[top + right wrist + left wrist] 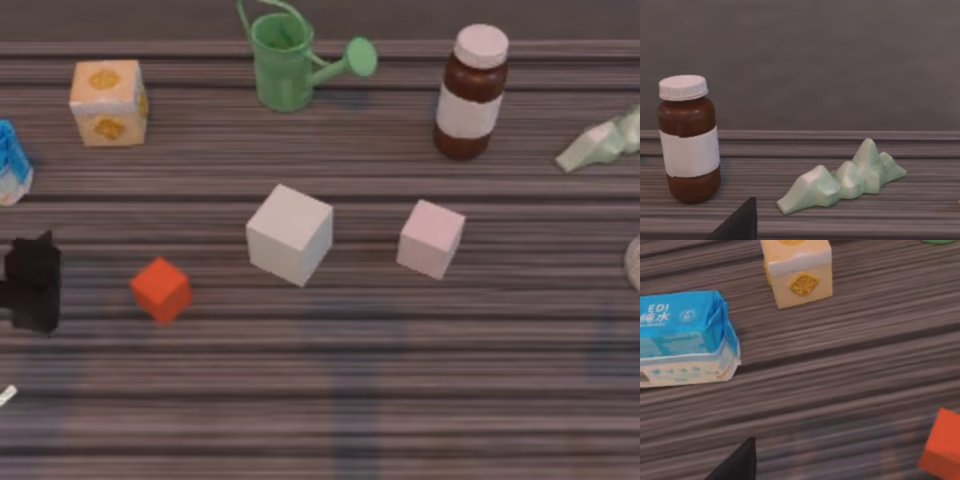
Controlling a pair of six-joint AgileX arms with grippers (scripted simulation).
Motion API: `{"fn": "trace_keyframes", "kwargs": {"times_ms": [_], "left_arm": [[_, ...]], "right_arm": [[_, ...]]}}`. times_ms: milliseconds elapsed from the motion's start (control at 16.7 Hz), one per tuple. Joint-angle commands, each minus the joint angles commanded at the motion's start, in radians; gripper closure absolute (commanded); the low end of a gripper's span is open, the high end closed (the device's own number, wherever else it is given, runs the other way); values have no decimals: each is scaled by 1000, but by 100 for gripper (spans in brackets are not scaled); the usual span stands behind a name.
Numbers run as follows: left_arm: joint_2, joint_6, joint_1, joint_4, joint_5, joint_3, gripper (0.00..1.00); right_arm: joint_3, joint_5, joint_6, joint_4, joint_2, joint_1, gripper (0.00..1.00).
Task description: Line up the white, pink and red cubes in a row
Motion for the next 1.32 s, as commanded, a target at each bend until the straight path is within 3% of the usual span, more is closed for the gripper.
{"fn": "trace_keyframes", "kwargs": {"times_ms": [360,720,960,1320], "left_arm": [[640,119,-92,-337,-5,423,0],[1094,208,-166,-594,-5,773,0],[1258,239,-192,-678,-2,909,0],[1277,243,-190,-687,-2,927,0]], "right_arm": [[0,0,0,0,0,0,0],[0,0,0,0,0,0,0],[0,0,0,0,0,0,0],[0,0,0,0,0,0,0]]}}
